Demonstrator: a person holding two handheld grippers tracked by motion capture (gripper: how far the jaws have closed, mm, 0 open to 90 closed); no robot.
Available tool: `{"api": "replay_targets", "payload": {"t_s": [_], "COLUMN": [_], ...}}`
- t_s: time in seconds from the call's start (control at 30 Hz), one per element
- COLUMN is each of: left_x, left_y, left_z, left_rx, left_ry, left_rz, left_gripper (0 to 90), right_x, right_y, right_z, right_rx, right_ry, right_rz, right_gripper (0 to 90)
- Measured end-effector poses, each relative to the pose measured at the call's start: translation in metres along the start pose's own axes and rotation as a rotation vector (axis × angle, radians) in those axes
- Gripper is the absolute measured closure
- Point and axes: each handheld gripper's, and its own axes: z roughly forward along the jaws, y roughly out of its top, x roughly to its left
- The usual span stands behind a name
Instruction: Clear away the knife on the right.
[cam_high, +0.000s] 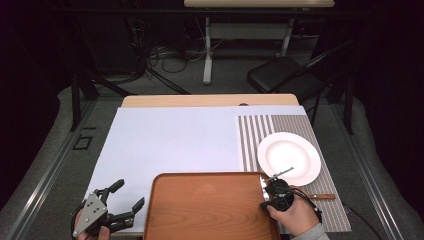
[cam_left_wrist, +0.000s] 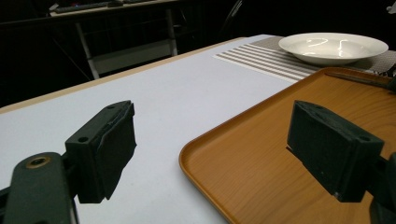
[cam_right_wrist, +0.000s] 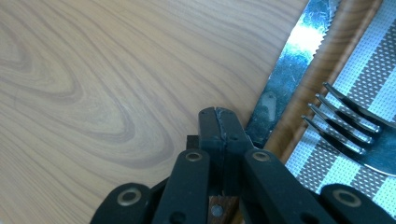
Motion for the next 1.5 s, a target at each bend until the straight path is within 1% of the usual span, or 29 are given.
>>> {"api": "replay_targets", "payload": {"t_s": [0.07, 0.1, 0.2, 0.23, 0.27, 0.3, 0.33, 0.4, 0.5, 0.53, 0.57, 0.6, 0.73, 0.77, 0.83, 0.87, 0.9, 0.97, 1.0, 1.03, 1.07, 1.1, 1.13, 1.17, 1.2, 1.27, 1.33, 1.4, 1.5], "left_x": [0.0, 0.0, 0.0, 0.0, 0.0, 0.0, 0.0, -0.001, -0.001, -0.001, -0.001, 0.0, -0.001, -0.001, -0.001, -0.001, -0.001, -0.001, -0.001, -0.001, -0.001, -0.001, -0.001, -0.001, -0.001, -0.001, -0.001, -0.001, -0.001], "left_y": [0.0, 0.0, 0.0, 0.0, 0.0, 0.0, 0.0, 0.0, 0.0, 0.0, 0.0, 0.0, 0.0, 0.0, 0.0, 0.0, 0.0, 0.0, 0.0, 0.0, 0.0, 0.0, 0.0, 0.0, 0.0, 0.0, 0.0, 0.0, 0.0], "left_z": [0.0, 0.0, 0.0, 0.0, 0.0, 0.0, 0.0, 0.001, 0.001, 0.001, 0.001, 0.001, 0.001, 0.002, 0.002, 0.002, 0.002, 0.002, 0.002, 0.003, 0.003, 0.003, 0.003, 0.003, 0.003, 0.003, 0.003, 0.003, 0.003], "left_rx": [0.0, 0.0, 0.001, 0.001, 0.001, 0.002, 0.003, 0.001, 0.002, 0.002, 0.003, 0.004, 0.008, 0.007, 0.008, 0.008, 0.008, 0.01, 0.012, 0.014, 0.016, 0.017, 0.018, 0.018, 0.017, 0.017, 0.015, 0.016, 0.019], "left_ry": [0.0, 0.0, 0.001, 0.002, 0.003, 0.005, 0.007, 0.005, 0.003, 0.003, 0.003, 0.005, -0.003, -0.004, -0.004, -0.004, -0.004, -0.007, -0.008, -0.013, -0.016, -0.017, -0.017, -0.017, -0.017, -0.016, -0.017, -0.021, -0.022], "left_rz": [0.0, 0.0, 0.001, 0.0, -0.001, -0.001, -0.003, -0.007, -0.004, -0.004, -0.005, -0.001, 0.002, 0.001, 0.001, 0.001, 0.001, 0.0, 0.0, -0.002, 0.001, 0.003, 0.004, 0.004, 0.003, 0.003, 0.001, 0.001, 0.002], "left_gripper": [15.2, 15.2, 15.2, 15.2, 15.2, 15.2, 15.2, 15.2, 15.2, 15.2, 15.2, 15.2, 15.2, 15.2, 15.2, 15.2, 15.2, 15.2, 15.2, 15.2, 15.2, 15.2, 15.2, 15.2, 15.2, 15.2, 15.2, 15.2, 15.2], "right_x": [0.001, 0.001, 0.004, 0.006, 0.006, 0.008, 0.008, 0.01, 0.009, 0.008, 0.006, 0.006, 0.003, 0.004, 0.002, 0.001, 0.0, -0.001, -0.001, -0.002, -0.004, -0.005, -0.007, -0.009, -0.011, -0.015, -0.017, -0.018, -0.019], "right_y": [0.0, 0.0, 0.0, 0.0, 0.001, 0.002, 0.002, 0.004, 0.007, 0.009, 0.013, 0.014, 0.018, 0.015, 0.017, 0.017, 0.018, 0.019, 0.019, 0.019, 0.02, 0.02, 0.02, 0.022, 0.022, 0.022, 0.023, 0.024, 0.025], "right_z": [-0.002, -0.003, -0.006, -0.007, -0.009, -0.011, -0.013, -0.018, -0.024, -0.026, -0.035, -0.036, -0.04, -0.034, -0.036, -0.036, -0.037, -0.037, -0.037, -0.037, -0.037, -0.034, -0.033, -0.035, -0.033, -0.033, -0.032, -0.033, -0.035], "right_rx": [-0.018, -0.024, -0.04, -0.037, -0.038, -0.044, -0.057, -0.058, -0.059, -0.047, 0.052, 0.037, 0.055, -0.038, -0.031, -0.043, -0.048, -0.052, -0.066, -0.07, -0.053, -0.091, -0.099, -0.055, -0.069, -0.052, -0.056, -0.06, -0.055], "right_ry": [0.007, 0.006, 0.011, 0.009, 0.009, 0.02, 0.025, 0.036, 0.044, 0.038, 0.014, 0.009, 0.027, 0.053, 0.049, 0.06, 0.061, 0.045, 0.034, 0.026, 0.029, 0.048, 0.05, 0.044, 0.05, 0.048, 0.084, 0.079, 0.087], "right_rz": [0.003, -0.01, -0.016, -0.015, -0.033, -0.016, -0.038, -0.054, -0.056, -0.056, -0.093, -0.095, -0.088, -0.068, -0.093, -0.101, -0.124, -0.159, -0.206, -0.227, -0.237, -0.23, -0.243, -0.251, -0.257, -0.289, -0.311, -0.337, -0.346], "right_gripper": [90.0, 90.0, 89.4, 87.1, 85.7, 84.5, 84.2, 80.7, 74.1, 70.2, 67.7, 66.8, 60.8, 60.1, 60.6, 60.3, 60.2, 60.8, 59.9, 60.4, 60.4, 60.3, 60.4, 60.4, 60.1, 60.4, 61.2, 61.8, 63.7]}}
